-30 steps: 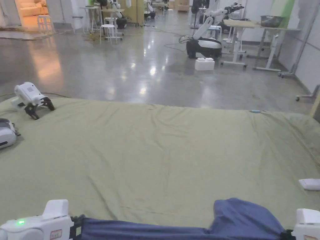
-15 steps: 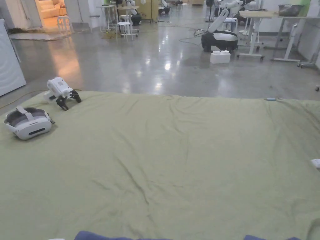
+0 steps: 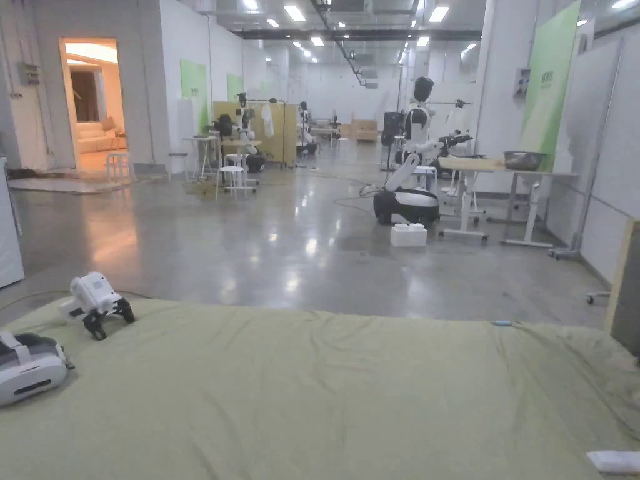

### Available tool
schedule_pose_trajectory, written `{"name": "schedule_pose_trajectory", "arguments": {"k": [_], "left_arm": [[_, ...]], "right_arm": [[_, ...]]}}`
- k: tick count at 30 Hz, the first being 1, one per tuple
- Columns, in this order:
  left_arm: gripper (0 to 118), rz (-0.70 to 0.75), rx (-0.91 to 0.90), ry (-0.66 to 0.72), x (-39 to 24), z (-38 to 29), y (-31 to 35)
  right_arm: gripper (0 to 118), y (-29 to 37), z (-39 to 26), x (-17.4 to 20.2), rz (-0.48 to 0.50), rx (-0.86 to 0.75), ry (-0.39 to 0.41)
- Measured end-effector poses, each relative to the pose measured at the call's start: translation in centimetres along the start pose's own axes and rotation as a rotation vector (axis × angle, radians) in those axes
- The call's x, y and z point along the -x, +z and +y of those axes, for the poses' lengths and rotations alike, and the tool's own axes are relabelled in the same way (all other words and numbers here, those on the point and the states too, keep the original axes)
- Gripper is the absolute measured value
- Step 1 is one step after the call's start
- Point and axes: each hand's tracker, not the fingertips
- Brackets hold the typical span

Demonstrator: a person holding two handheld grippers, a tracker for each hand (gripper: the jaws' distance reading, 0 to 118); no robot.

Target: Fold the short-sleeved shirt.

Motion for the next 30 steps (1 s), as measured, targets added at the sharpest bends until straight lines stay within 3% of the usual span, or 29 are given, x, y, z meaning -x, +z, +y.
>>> {"name": "schedule_pose_trajectory", "arguments": {"k": [2, 4, 6, 9, 10, 14, 19, 22, 23, 24, 25, 27, 28, 29, 30], "left_arm": [[94, -0.005, -0.105, -0.012, -1.6, 2.1, 2.5], [80, -0.001, -0.181, -0.001, -3.3, 3.5, 4.5], [65, -0.001, -0.200, 0.015, -4.3, 4.4, 6.4], [22, 0.016, -0.219, -0.044, -5.7, 4.7, 8.2], [1, 0.021, -0.218, -0.066, -6.0, 4.7, 8.3], [0, 0.002, -0.199, -0.107, -7.0, 4.4, 8.5], [0, -0.020, -0.178, -0.113, -7.3, 3.7, 8.1], [0, -0.050, -0.145, -0.051, -6.6, 3.4, 7.7], [6, -0.054, -0.126, -0.012, -5.4, 3.8, 6.6], [20, -0.052, -0.050, 0.048, -4.4, 3.3, 5.5], [45, -0.079, 0.001, 0.085, -3.5, 2.5, 4.6], [68, -0.124, 0.087, 0.206, -0.6, -0.2, 1.9], [77, -0.167, 0.154, 0.309, 1.1, -2.0, 0.3], [102, -0.207, 0.216, 0.419, 2.8, -3.8, -1.1], [115, -0.269, 0.275, 0.571, 5.1, -6.4, -2.9]], "right_arm": [[73, 1.9, 1.5, 2.4, -0.041, -0.132, 0.046], [72, 3.4, 2.1, 4.0, -0.043, -0.206, 0.099], [60, 4.5, 2.3, 5.0, -0.021, -0.253, 0.120], [18, 6.0, 2.3, 5.9, 0.024, -0.280, 0.104], [2, 6.3, 2.3, 6.1, 0.019, -0.291, 0.104], [0, 6.7, 2.4, 6.8, 0.004, -0.313, 0.145], [0, 6.3, 2.6, 6.4, 0.018, -0.306, 0.133], [0, 5.9, 2.6, 6.2, 0.015, -0.291, 0.128], [0, 5.7, 2.4, 6.1, 0.018, -0.282, 0.123], [0, 5.6, 2.2, 6.1, 0.017, -0.273, 0.118], [0, 5.4, 2.0, 6.0, 0.018, -0.260, 0.114], [0, 4.9, 1.4, 5.8, 0.038, -0.225, 0.098], [0, 4.6, 0.8, 5.7, 0.071, -0.197, 0.072], [0, 4.4, 0.4, 5.5, 0.088, -0.171, 0.058], [0, 4.0, -0.1, 5.4, 0.096, -0.138, 0.044]]}}
